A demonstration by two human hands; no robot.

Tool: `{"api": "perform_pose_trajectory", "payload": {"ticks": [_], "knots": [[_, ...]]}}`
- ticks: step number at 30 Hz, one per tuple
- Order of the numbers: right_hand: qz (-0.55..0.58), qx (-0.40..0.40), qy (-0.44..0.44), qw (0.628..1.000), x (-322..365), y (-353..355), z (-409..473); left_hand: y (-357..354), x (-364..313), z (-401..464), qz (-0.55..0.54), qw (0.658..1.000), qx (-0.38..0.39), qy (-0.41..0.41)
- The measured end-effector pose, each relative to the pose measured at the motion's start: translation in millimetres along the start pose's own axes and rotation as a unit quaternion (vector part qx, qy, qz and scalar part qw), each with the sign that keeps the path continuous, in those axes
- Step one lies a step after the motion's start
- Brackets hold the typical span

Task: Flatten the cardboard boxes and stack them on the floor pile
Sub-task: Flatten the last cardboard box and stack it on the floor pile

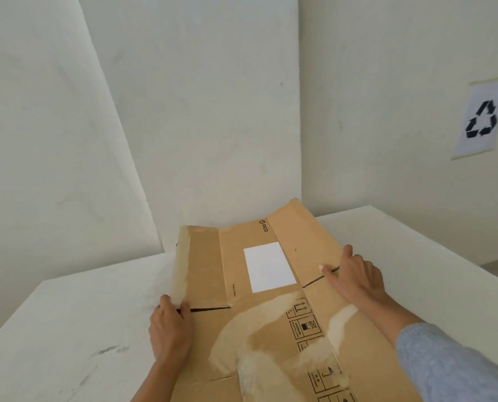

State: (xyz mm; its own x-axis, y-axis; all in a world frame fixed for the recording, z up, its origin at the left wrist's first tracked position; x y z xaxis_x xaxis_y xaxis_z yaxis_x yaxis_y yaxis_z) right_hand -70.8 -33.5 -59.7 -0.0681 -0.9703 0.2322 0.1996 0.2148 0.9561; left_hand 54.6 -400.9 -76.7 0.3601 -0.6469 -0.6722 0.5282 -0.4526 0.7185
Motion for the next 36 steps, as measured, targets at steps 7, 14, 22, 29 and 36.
{"api": "perform_pose_trajectory", "payload": {"ticks": [7, 14, 22, 29, 36], "knots": [[-0.009, -0.062, -0.026, 0.998, -108, 55, 34, -54, -109, -19, -0.024, 0.998, -0.009, -0.049], [-0.054, -0.087, -0.030, 0.994, -268, 124, 92, -143, -255, -91, -0.067, 0.997, -0.009, -0.039], [-0.080, -0.114, -0.047, 0.989, -420, 180, 170, -222, -411, -147, -0.105, 0.992, -0.017, -0.062], [-0.066, -0.107, -0.055, 0.991, -485, 188, 236, -284, -495, -143, -0.083, 0.994, -0.024, -0.067], [0.069, -0.106, -0.101, 0.987, -572, 183, 298, -355, -566, -139, -0.073, 0.994, -0.011, -0.079]]}}
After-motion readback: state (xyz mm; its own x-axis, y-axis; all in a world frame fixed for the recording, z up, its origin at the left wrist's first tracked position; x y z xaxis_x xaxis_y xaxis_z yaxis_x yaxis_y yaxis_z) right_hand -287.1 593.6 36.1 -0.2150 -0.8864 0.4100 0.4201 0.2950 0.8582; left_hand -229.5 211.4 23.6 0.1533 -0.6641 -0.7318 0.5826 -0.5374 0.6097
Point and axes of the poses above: each hand's wrist, its own z-axis towards the middle knuckle, its own y-axis out of the back of the hand, x = y × z, the point moved 8 cm from there along z, towards the middle knuckle, and after that the axes turned 5 degrees about x, right-handed, at the moved point
